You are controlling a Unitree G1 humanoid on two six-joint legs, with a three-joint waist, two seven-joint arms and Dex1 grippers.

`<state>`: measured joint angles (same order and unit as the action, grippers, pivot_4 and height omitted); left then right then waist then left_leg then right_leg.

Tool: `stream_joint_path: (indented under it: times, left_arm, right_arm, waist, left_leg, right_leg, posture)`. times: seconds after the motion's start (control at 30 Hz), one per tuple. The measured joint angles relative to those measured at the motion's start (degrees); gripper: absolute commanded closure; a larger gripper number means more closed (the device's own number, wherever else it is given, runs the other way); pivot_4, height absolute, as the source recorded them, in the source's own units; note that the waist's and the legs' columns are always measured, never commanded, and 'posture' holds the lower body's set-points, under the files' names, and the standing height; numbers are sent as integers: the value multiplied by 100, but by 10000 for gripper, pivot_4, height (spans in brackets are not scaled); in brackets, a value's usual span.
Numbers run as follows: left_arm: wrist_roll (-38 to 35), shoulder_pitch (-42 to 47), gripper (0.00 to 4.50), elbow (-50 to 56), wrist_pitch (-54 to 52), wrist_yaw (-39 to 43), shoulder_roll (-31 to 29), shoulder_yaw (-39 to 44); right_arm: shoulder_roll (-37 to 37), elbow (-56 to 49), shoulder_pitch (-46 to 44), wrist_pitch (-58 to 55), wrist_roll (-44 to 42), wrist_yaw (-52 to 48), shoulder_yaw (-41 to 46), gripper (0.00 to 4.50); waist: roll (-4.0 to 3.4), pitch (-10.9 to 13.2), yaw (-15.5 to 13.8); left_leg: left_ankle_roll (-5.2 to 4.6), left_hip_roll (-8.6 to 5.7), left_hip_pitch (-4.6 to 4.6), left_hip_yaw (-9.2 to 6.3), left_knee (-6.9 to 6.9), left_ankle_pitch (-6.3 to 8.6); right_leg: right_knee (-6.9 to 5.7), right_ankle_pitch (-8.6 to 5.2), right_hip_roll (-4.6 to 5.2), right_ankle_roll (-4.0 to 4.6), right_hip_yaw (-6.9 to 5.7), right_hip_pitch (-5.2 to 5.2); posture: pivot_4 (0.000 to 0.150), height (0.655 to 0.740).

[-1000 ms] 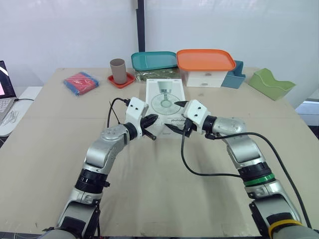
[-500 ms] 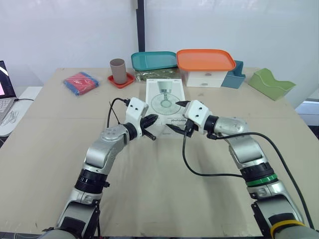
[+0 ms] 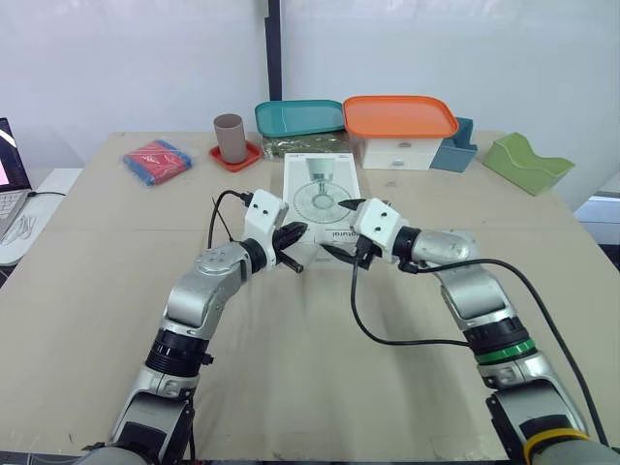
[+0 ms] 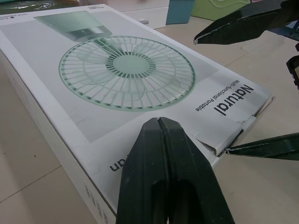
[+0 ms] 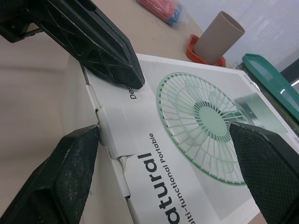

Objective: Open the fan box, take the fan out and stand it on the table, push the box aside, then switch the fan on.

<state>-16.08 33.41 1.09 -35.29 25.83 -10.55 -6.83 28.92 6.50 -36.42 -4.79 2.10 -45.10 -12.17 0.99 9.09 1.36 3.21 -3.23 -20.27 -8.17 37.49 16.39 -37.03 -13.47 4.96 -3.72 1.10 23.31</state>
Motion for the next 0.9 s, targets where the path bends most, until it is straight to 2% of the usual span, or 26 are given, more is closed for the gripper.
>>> stream_joint_path:
  times: [0.4,0.73,0.9]
  left_arm:
    - [39,-16,44711,0,48,11,8,-11]
    - [48,-25,44711,-10,57,95,43,-16]
    - [43,-25,44711,-22,56,95,57,-4]
  right_arm:
    - [-22,11,-5,33,28,177,92,0]
    - [127,139,-516,428,82,858,704,0]
    - [122,120,-416,203,-105,586,704,0]
  waist:
    - [0,0,0]
    - [0,0,0]
    - [0,0,0]
  left_leg:
    - [0,0,0,0,0,0]
    - [0,0,0,1,-2,0]
    - [-1,0,0,1,-2,1]
  right_leg:
    - [0,0,0,0,0,0]
    - [1,0,0,0,1,0]
    - [2,0,0,0,1,-1]
  posture:
    - [1500,7400]
    - [1500,7400]
    - [1500,7400]
